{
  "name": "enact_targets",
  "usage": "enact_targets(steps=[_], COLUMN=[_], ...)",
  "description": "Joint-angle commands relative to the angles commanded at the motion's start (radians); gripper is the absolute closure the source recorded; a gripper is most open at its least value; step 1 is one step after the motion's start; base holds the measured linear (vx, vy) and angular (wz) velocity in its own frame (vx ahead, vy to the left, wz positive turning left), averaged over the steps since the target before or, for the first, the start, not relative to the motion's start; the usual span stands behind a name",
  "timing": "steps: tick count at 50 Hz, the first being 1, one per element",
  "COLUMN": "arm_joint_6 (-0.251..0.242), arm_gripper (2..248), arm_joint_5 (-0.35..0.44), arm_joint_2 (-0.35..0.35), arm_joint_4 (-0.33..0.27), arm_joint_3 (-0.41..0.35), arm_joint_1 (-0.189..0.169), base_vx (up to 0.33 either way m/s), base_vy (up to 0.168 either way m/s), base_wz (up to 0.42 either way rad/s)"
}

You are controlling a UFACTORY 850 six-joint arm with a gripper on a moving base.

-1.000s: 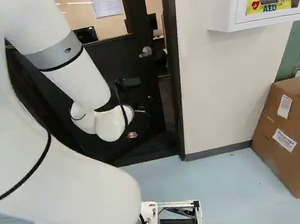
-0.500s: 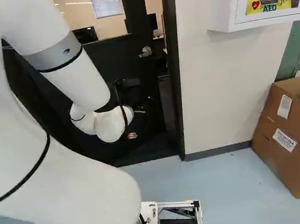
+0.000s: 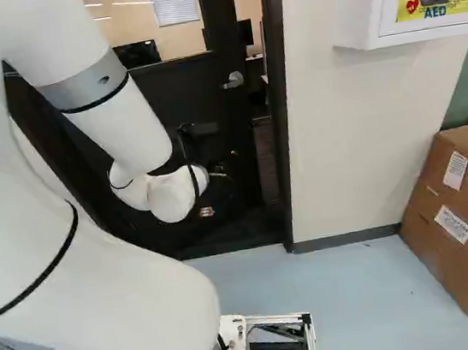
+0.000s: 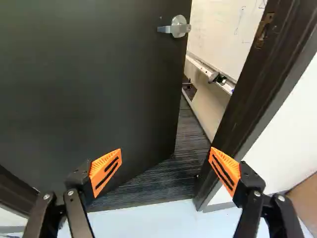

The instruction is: Open the door and move inside

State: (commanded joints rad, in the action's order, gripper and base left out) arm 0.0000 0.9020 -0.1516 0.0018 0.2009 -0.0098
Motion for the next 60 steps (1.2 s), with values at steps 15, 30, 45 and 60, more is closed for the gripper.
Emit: enact_targets(steps=[15,30,45,60], arm_joint_6=[0.000,0.000,0.000,0.000], arm_gripper=[3,3,3,3], arm_joint_5=[0.000,0.000,0.000,0.000], arm_joint_2=[0.000,0.000,0.000,0.000], arm_joint_4=[0.000,0.000,0.000,0.000], arm_joint_3=[0.000,0.000,0.000,0.000], arm_joint_1=[0.000,0.000,0.000,0.000], base_vx=[0.038,0.043,0.044,0.047], base_vy=[0.105,0.113,0.068,0.044], base_wz=[0.266,0.198,0.028,-0.006])
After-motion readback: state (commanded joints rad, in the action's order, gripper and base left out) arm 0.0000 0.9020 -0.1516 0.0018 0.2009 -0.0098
